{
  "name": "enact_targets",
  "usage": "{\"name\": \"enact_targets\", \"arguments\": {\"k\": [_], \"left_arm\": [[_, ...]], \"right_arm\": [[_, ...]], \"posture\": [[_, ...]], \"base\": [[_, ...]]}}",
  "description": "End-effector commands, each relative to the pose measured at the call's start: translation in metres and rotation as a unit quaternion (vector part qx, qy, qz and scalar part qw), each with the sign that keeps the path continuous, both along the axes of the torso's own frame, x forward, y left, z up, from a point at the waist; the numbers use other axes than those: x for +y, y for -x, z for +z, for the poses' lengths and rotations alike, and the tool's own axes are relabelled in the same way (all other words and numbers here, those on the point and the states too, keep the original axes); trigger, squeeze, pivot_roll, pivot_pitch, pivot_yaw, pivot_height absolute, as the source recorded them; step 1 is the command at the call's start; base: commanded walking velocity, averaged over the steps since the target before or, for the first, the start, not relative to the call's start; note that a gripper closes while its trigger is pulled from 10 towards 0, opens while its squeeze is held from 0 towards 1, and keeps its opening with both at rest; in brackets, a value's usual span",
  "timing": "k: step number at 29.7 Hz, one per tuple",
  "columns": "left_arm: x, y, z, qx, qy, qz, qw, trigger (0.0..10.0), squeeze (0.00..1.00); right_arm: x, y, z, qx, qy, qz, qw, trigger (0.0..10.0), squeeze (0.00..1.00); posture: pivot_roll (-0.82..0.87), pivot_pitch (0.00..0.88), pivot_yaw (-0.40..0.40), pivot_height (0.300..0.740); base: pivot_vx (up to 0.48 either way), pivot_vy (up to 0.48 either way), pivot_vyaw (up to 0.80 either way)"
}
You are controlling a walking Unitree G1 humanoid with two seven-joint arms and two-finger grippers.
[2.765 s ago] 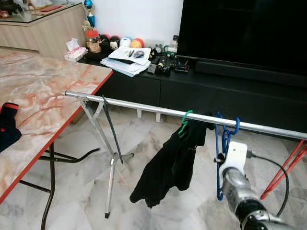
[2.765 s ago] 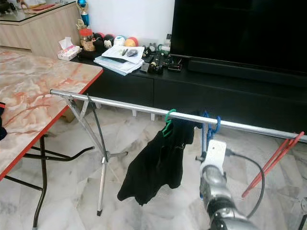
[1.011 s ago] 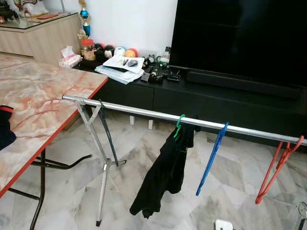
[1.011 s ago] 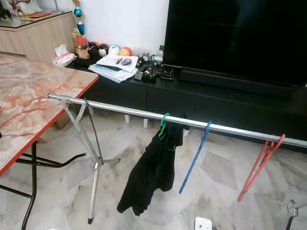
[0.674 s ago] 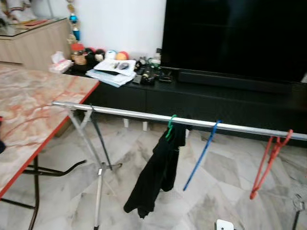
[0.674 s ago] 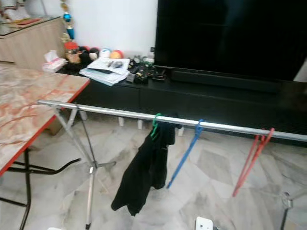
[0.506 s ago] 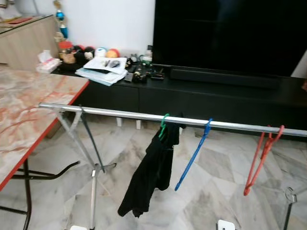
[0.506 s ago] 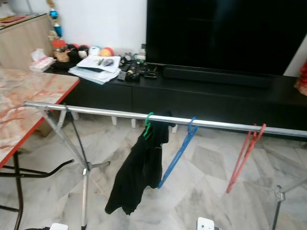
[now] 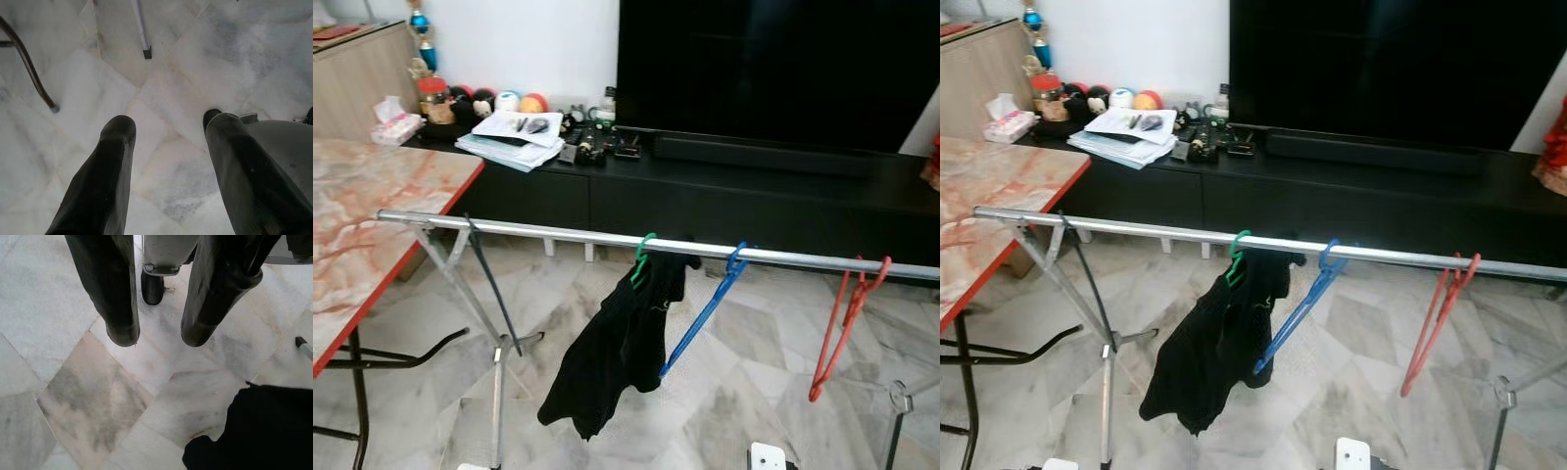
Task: Hang hanger
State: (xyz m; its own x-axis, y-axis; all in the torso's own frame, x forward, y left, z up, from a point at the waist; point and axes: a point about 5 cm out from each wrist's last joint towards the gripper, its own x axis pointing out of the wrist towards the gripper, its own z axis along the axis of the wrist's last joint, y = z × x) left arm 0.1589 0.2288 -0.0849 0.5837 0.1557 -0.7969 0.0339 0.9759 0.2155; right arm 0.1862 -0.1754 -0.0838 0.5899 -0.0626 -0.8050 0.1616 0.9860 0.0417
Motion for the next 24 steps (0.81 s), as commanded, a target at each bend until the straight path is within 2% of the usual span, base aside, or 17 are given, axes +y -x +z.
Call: {"name": "enact_targets", "arguments": {"k": [1, 12, 24], "left_arm": [[-0.0021, 0.0066, -0.0036, 0.012, 0.01, 0.008, 1.0, 10.0, 0.0], [-0.0014, 0.0104, -0.0052, 0.02, 0.012, 0.012, 1.0, 10.0, 0.0], [-0.0025, 0.0132, -0.0068, 0.027, 0.015, 0.015, 0.999, 10.0, 0.0]], "right_arm": [[-0.0003, 0.0048, -0.0024, 0.008, 0.003, 0.002, 1.0, 10.0, 0.0], [-0.0006, 0.0058, -0.0027, 0.009, 0.006, 0.016, 1.0, 10.0, 0.0], [0.0002, 0.0101, -0.0049, 0.016, 0.005, 0.022, 1.0, 10.0, 0.0]], "posture": [[0.17, 0.0, -0.027, 0.74], [0.18, 0.0, -0.03, 0.74], [0.17, 0.0, -0.029, 0.74]], "base": [[0.0, 0.0, 0.0], [-0.022, 0.0, 0.0], [-0.274, 0.0, 0.0]]}}
